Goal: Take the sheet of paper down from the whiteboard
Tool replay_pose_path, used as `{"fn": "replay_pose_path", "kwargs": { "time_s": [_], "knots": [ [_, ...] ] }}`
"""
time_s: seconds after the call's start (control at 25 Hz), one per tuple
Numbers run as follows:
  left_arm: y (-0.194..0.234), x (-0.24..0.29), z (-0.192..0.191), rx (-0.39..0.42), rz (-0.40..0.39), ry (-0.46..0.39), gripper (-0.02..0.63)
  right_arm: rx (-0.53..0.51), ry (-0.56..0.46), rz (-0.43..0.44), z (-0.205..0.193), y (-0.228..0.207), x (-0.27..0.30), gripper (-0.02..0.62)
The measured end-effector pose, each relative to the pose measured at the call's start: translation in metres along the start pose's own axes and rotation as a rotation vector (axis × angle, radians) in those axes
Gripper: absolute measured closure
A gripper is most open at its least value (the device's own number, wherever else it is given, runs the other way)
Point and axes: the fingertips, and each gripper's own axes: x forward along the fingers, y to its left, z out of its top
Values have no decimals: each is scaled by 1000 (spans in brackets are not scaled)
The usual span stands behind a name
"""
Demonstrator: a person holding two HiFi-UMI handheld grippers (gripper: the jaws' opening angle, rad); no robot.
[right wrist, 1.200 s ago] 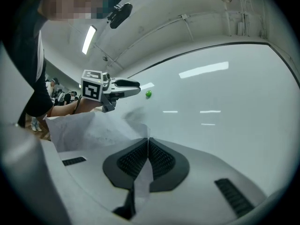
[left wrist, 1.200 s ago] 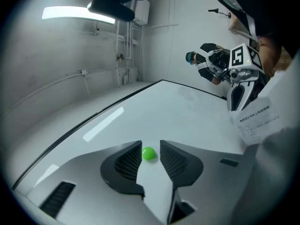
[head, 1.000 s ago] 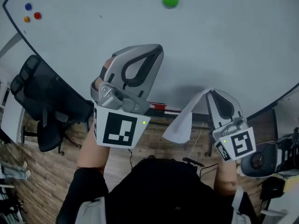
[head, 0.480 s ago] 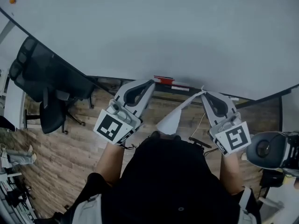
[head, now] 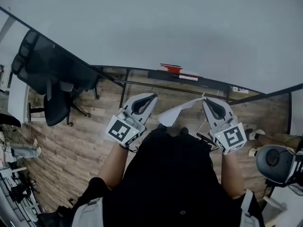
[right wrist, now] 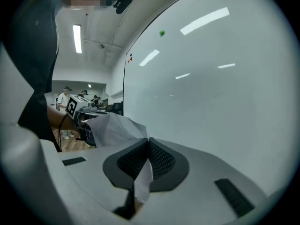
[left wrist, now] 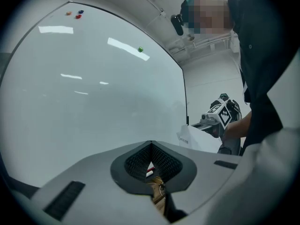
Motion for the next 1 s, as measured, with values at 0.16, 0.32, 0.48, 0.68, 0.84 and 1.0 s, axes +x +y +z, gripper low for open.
{"fn": "replay_pose_path", "kwargs": {
  "time_s": [0.16, 0.32, 0.48, 0.68, 0.84, 1.0],
  "knots": [
    [-6, -11, -21, -33, -1, 31, 594, 25, 48, 0, -35, 8, 3, 577],
    [-14, -24, -33, -63, 5, 78, 594, 52, 87, -6, -61, 10, 4, 577],
    [-25, -25, -37, -55, -28, 72, 594, 53, 83, 6, -64, 10, 5, 577],
    [-46, -19, -41, -44, -75, 69, 594, 24, 66, 15, -60, 16, -1, 577],
    [-46, -20, -39, -106, -66, 34, 594, 23, 46, 14, -60, 21, -5, 577],
    [-33, -26, -34, -163, 10, 8, 594, 21, 57, -10, -62, 18, -12, 577]
  ]
}}
